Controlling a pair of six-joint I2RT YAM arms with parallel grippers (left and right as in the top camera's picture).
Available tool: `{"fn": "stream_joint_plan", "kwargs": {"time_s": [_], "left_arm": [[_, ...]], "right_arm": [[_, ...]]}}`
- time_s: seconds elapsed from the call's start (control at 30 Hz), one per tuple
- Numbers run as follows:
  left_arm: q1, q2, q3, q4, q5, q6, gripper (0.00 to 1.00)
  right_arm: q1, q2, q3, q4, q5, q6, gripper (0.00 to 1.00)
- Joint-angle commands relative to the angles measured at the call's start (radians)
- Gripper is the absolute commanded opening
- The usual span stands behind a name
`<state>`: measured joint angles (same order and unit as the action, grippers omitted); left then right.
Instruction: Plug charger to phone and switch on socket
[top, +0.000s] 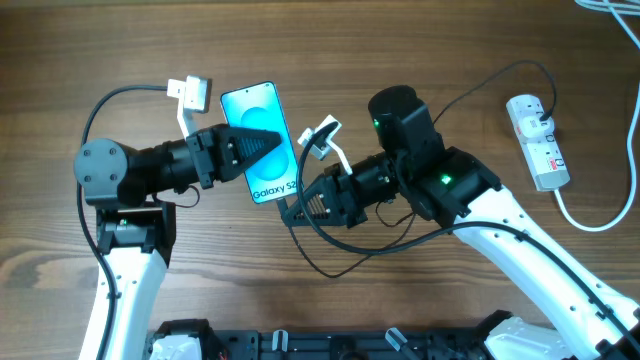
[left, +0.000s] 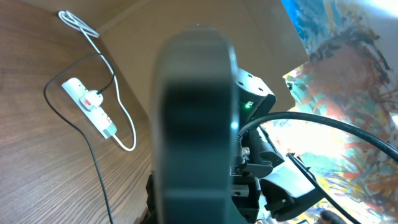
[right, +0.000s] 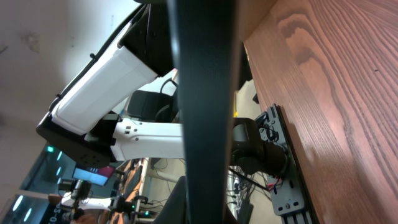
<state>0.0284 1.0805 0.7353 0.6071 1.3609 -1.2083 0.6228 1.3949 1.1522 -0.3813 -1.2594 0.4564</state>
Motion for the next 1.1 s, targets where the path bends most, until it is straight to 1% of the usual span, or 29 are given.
{"fn": "stream_joint_plan", "kwargs": {"time_s": [0.0, 0.13, 0.2, 0.37, 1.07], "left_arm": [[-0.018, -0.007, 0.002, -0.009, 0.146, 0.057, 0.04], [-0.039, -0.007, 0.002, -0.124, 0.130, 0.123, 0.04], [-0.045, -0.007, 0.002, -0.157, 0.121, 0.148, 0.04], [-0.046, -0.007, 0.002, -0.156, 0.121, 0.148, 0.04], [-0.046, -0.007, 0.001, -0.157, 0.124, 0.148, 0.04]], "right_arm": [[-0.015, -0.006, 0.018, 0.030, 0.040, 0.017, 0.04], [-0.015, -0.006, 0.018, 0.031, 0.063, 0.026, 0.05], [-0.015, -0.006, 0.018, 0.031, 0.063, 0.032, 0.04], [-0.015, -0.006, 0.018, 0.064, 0.063, 0.052, 0.04], [-0.015, -0.006, 0.018, 0.079, 0.108, 0.078, 0.04]]}}
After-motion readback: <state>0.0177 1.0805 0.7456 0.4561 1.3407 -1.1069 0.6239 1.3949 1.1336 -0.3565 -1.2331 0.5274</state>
